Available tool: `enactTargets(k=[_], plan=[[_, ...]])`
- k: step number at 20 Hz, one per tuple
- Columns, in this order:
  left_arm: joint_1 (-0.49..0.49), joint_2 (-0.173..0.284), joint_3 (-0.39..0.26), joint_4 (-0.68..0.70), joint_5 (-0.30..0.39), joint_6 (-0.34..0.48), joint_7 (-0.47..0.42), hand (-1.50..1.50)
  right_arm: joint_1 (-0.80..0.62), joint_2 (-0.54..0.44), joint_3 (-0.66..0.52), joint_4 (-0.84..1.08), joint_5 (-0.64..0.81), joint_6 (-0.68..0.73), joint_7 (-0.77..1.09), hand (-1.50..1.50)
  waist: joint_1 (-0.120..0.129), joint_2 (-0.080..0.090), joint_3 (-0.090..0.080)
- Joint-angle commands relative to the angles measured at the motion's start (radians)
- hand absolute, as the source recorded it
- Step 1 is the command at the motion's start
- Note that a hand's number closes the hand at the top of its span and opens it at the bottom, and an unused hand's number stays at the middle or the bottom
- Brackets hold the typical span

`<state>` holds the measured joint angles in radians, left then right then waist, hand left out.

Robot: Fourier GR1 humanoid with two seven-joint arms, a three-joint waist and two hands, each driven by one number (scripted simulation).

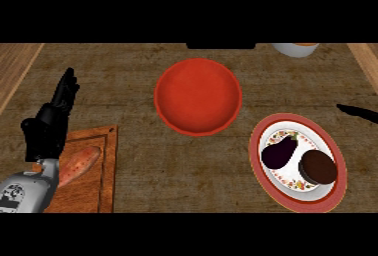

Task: Pick the cupcake from the plate and place it in the bowl

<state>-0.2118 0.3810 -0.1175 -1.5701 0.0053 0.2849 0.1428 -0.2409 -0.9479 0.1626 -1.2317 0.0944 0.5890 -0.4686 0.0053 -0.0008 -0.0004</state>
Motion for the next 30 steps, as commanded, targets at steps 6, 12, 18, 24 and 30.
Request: enactTargets(k=[6,12,18,24,30], plan=[[-0.014,-0.018,0.033,-0.016,-0.024,-0.026,0.02,0.0,-0.009,0.102,0.096,-0.068,0.175,0.034,0.149,-1.5,-0.001,0.001,0.0],[-0.017,-0.031,0.029,-0.064,-0.057,-0.037,0.083,0.0,-0.045,0.172,0.133,0.063,0.348,-0.013,0.124,-1.5,0.004,0.002,0.001],[0.025,-0.099,0.031,-0.024,-0.113,-0.039,-0.015,0.0,-0.048,0.251,0.087,0.151,0.438,-0.048,0.053,-1.5,0.0,0.002,0.001],[-0.004,-0.076,0.122,-0.023,-0.088,-0.123,0.028,0.0,-0.066,0.31,0.044,0.178,0.516,-0.018,0.04,-1.5,-0.001,0.001,0.001],[0.021,-0.099,0.122,-0.028,-0.125,-0.123,0.005,0.0,-0.008,0.359,0.086,0.199,0.625,-0.115,-0.028,1.5,-0.003,0.001,0.001]])
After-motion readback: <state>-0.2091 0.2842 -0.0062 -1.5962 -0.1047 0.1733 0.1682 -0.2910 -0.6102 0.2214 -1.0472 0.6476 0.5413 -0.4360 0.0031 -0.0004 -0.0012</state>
